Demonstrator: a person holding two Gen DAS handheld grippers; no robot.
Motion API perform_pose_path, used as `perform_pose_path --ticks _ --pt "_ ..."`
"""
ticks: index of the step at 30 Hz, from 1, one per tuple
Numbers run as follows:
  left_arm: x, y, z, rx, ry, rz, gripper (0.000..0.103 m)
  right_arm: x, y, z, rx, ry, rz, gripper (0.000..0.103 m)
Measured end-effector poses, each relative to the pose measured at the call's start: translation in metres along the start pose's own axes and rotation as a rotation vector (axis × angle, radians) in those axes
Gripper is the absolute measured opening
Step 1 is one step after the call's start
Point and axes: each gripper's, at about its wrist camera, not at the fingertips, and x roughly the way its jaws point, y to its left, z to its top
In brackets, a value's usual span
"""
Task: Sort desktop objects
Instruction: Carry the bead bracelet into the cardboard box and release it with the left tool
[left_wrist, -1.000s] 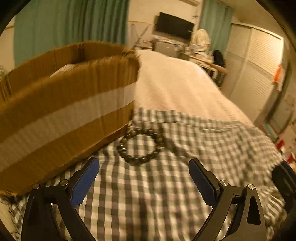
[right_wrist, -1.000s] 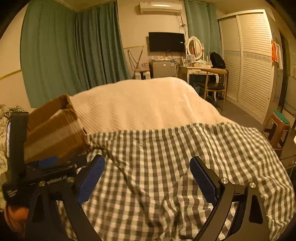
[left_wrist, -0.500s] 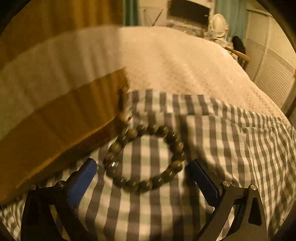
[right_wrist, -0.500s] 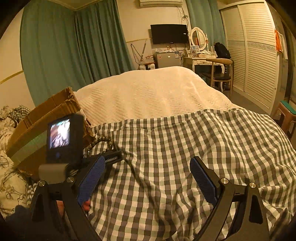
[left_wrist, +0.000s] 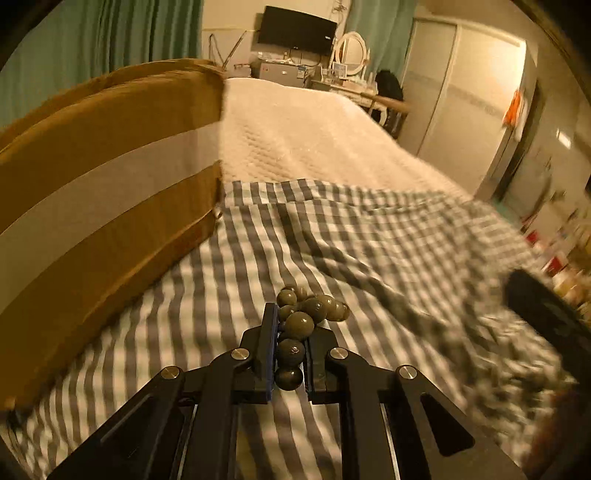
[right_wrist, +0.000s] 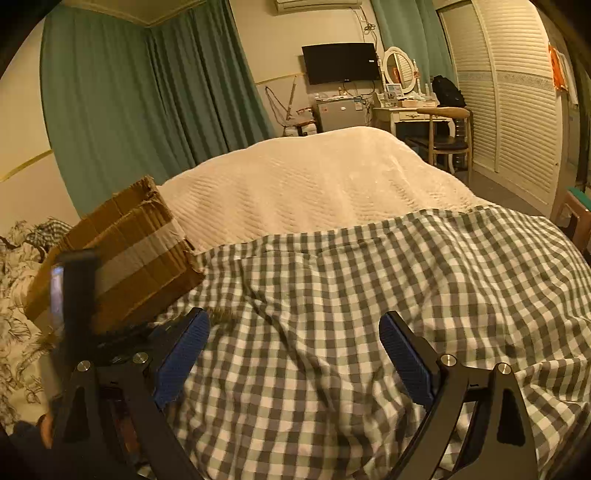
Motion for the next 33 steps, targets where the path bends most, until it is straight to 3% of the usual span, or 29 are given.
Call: perform_pose_path --ticks 7,9,14,16,17,19,21,22,23,24,25,27,31,33 --pt "-0.048 0.003 0.013 -0.003 -0.087 -0.018 0.011 -0.01 0.028 0.002 -0.041 -0.006 0.041 0.093" --pt "-0.063 0.006 0.028 -0.01 -0.135 -0.038 0.011 -0.017 0.037 0.006 -0.049 -0.021 0.075 0.093" --pt "-0.111 0.032 0.083 -0.06 -0.272 0.01 0.011 -0.04 0.074 0.015 -0.151 -0.069 0.101 0.093" --pt "-0.119 0.052 0.107 -0.101 -0.305 0.051 0.011 -0.041 0.082 0.015 -0.157 -0.067 0.111 0.093" --pt "-0.117 0.064 0.114 -0.084 -0.289 0.116 0.011 -0.04 0.085 0.015 -0.155 -0.06 0.122 0.093" --pt "-0.112 0.08 0.11 -0.081 -0.277 0.212 0.011 -0.035 0.088 0.012 -0.147 -0.042 0.135 0.093" --pt "-0.098 0.1 0.107 -0.123 -0.243 0.255 0.013 -0.032 0.089 0.01 -0.139 -0.031 0.131 0.093" --pt "-0.094 0.109 0.107 -0.143 -0.224 0.258 0.022 -0.029 0.089 0.009 -0.131 -0.021 0.129 0.093" --pt "-0.091 0.115 0.109 -0.16 -0.204 0.263 0.05 -0.028 0.09 0.009 -0.127 -0.013 0.127 0.093" --pt "-0.089 0.119 0.11 -0.17 -0.187 0.276 0.071 -0.027 0.091 0.009 -0.126 -0.009 0.124 0.093" --pt "-0.089 0.12 0.11 -0.179 -0.184 0.298 0.101 -0.027 0.093 0.009 -0.129 -0.004 0.116 0.093" --pt "-0.1 0.119 0.104 -0.2 -0.253 0.335 0.103 -0.03 0.098 0.011 -0.144 -0.006 0.107 0.093" --pt "-0.113 0.103 0.103 -0.144 -0.245 0.299 0.103 -0.04 0.109 0.026 -0.164 -0.016 0.087 0.093" --pt "-0.126 0.094 0.101 -0.116 -0.269 0.319 0.103 -0.047 0.118 0.04 -0.164 -0.031 0.101 0.093"
